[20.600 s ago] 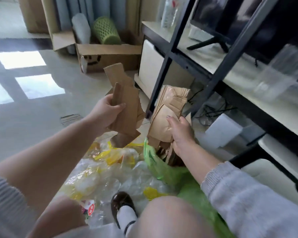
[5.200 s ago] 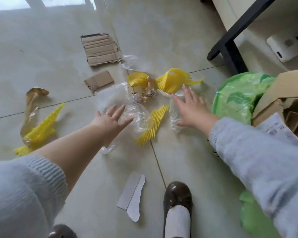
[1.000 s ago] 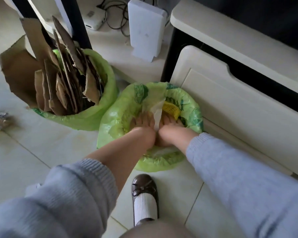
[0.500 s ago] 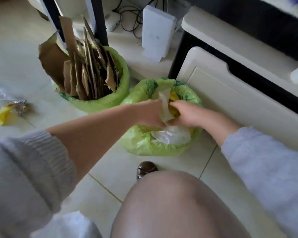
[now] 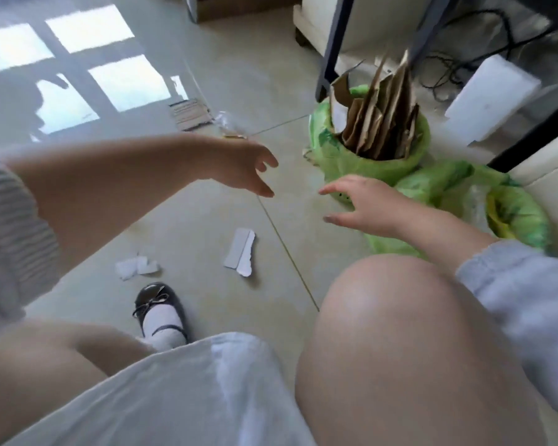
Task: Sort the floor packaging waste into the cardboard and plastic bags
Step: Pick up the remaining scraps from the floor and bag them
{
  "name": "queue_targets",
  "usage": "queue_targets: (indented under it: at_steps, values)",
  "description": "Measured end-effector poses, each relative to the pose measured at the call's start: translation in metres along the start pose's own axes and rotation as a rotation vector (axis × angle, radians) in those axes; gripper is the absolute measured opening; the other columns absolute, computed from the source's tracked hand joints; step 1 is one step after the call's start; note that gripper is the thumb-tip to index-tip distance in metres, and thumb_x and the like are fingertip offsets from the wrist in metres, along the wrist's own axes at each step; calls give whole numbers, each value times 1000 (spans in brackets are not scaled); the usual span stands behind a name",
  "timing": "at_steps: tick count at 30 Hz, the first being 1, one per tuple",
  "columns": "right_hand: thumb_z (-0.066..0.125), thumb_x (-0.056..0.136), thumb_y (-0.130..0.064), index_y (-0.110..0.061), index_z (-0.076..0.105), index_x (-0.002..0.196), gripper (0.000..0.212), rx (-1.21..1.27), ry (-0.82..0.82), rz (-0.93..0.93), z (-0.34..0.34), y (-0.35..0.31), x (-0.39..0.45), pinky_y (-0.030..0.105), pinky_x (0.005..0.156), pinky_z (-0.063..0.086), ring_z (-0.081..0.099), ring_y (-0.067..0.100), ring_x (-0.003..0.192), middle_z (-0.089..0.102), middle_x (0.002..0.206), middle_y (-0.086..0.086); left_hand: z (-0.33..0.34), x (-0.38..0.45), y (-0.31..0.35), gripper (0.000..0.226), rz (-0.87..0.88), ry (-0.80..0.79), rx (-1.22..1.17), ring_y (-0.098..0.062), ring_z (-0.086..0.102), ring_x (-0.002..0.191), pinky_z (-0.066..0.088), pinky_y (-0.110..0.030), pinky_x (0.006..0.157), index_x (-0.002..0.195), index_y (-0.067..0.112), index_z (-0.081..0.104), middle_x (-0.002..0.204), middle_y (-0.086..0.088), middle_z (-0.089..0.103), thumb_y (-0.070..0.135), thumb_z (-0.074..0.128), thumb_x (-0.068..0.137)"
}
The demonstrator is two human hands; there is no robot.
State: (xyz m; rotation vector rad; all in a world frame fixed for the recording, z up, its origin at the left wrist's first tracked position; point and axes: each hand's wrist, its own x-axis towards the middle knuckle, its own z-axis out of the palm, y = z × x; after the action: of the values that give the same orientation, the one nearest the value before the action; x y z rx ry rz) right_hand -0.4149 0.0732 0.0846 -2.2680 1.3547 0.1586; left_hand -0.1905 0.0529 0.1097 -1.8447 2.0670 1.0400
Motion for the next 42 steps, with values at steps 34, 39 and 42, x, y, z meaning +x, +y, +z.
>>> queue_targets:
  at_steps: [34,39,42]
  values:
    - [67,64,-3,-11,59,111,49,-837,-380,-935,219,-64,254,37,62,52,58,27,68,61,80,8,175,19,-380,70,-250,14,319,-32,48,114,43,-38,91,133,20,37,131,-11,39,30,74,75]
    - [49,89,-12,-15,50,114,25,-823,-590,-732,215,-80,266,32,63,37,57,25,85,57,97,4,165,29,-392,53,-330,5,294,-30,49,107,40,-36,86,116,16,50,118,-12,42,40,72,74]
    - [43,96,-25,-18,55,108,19,-744,-577,-619,201,-97,279,31,63,34,55,25,94,54,105,3,160,33,-396,35,-311,-9,334,-27,48,110,39,-35,90,107,19,55,115,-8,46,39,66,80]
